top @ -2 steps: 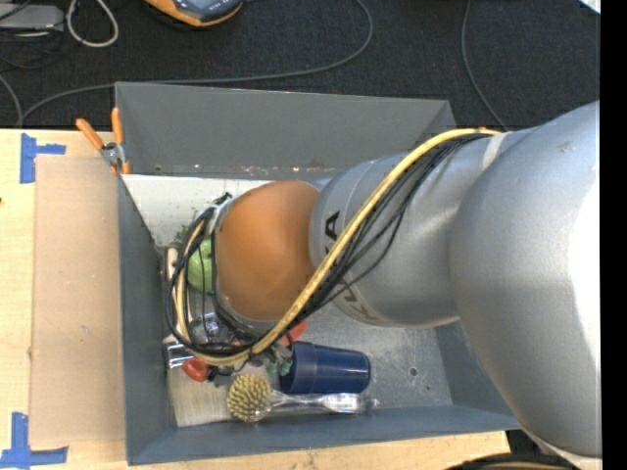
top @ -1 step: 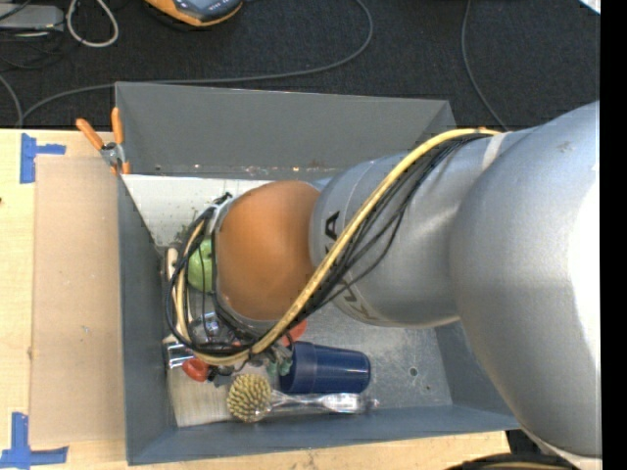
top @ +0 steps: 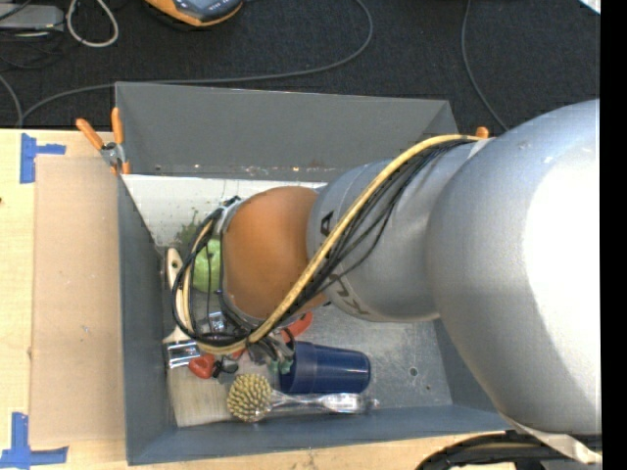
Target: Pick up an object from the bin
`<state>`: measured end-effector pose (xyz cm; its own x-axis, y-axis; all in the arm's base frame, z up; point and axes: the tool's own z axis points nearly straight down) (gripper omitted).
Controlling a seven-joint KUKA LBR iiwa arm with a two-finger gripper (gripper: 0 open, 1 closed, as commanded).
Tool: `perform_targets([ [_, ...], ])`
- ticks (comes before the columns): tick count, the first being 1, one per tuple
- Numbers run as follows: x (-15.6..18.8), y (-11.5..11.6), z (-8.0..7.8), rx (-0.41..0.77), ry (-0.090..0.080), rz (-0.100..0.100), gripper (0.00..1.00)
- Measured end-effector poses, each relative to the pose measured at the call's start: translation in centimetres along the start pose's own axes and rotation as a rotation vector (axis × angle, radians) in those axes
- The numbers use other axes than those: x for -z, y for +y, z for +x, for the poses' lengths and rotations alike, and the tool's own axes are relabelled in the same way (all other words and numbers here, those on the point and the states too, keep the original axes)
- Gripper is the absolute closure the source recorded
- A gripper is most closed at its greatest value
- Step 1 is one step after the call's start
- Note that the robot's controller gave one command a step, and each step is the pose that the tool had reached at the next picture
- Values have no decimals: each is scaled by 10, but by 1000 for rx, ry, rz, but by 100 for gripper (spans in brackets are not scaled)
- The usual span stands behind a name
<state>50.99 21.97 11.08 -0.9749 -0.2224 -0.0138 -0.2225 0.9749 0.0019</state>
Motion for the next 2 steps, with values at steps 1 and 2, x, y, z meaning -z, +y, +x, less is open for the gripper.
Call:
perform_targets([
  [1, 24, 0, 4, 2, 9, 1, 100],
  [2, 49, -1, 5, 26, -9, -2, 100],
])
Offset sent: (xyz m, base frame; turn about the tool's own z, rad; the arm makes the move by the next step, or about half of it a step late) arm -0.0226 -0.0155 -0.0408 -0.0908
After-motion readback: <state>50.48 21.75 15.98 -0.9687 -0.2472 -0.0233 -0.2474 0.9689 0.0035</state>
